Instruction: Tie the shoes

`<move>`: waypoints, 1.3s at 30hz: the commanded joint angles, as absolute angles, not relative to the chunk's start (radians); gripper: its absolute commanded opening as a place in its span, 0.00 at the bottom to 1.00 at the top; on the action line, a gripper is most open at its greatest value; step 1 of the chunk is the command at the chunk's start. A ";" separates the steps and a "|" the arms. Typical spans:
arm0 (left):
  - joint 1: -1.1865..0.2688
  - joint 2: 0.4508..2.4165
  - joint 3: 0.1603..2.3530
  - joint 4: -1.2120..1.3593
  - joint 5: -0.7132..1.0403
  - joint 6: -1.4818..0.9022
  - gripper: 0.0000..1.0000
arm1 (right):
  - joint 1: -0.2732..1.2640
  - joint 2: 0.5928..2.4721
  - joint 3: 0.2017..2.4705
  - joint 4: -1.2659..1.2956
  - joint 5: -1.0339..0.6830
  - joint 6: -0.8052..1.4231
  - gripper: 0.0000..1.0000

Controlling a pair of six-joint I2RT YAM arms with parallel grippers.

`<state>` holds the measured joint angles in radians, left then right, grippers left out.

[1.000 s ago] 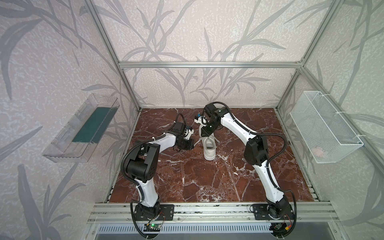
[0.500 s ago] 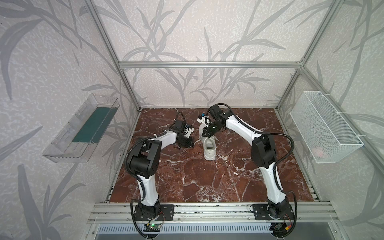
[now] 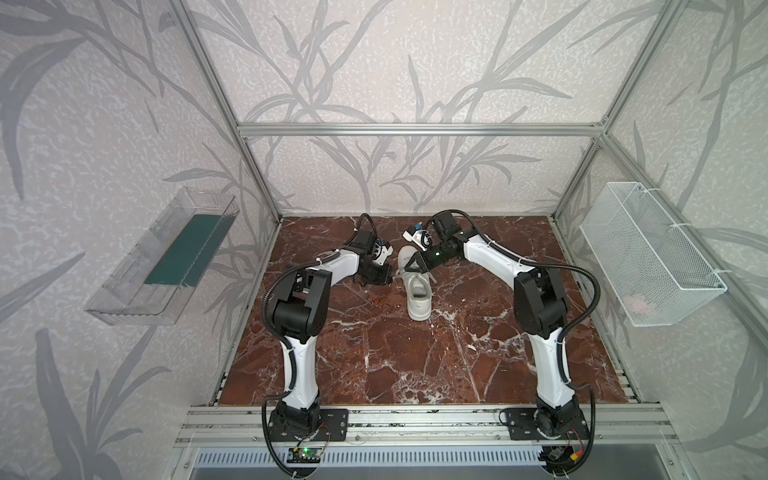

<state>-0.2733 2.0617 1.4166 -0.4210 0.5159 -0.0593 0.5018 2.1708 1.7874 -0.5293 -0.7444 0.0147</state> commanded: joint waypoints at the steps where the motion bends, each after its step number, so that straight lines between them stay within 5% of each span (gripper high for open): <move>1: -0.267 2.086 1.453 -0.485 0.526 -0.031 0.00 | 0.495 2.110 1.757 -0.447 -0.821 0.049 0.00; 14: -0.265 2.187 1.687 -0.624 0.471 0.071 0.00 | 0.485 2.083 1.699 -0.402 -0.882 0.035 0.00; 23: -0.267 2.225 1.825 -0.676 0.488 0.139 0.00 | 0.477 2.051 1.702 -0.413 -0.882 0.029 0.37; 39: -0.287 2.161 1.856 -0.496 0.613 0.172 0.00 | 0.400 1.998 1.613 -0.293 -0.818 0.168 0.46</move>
<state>-0.2783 2.2162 1.8244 -0.5518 0.5598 0.1478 0.4149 2.0247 1.6310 -0.3393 -0.8356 0.1154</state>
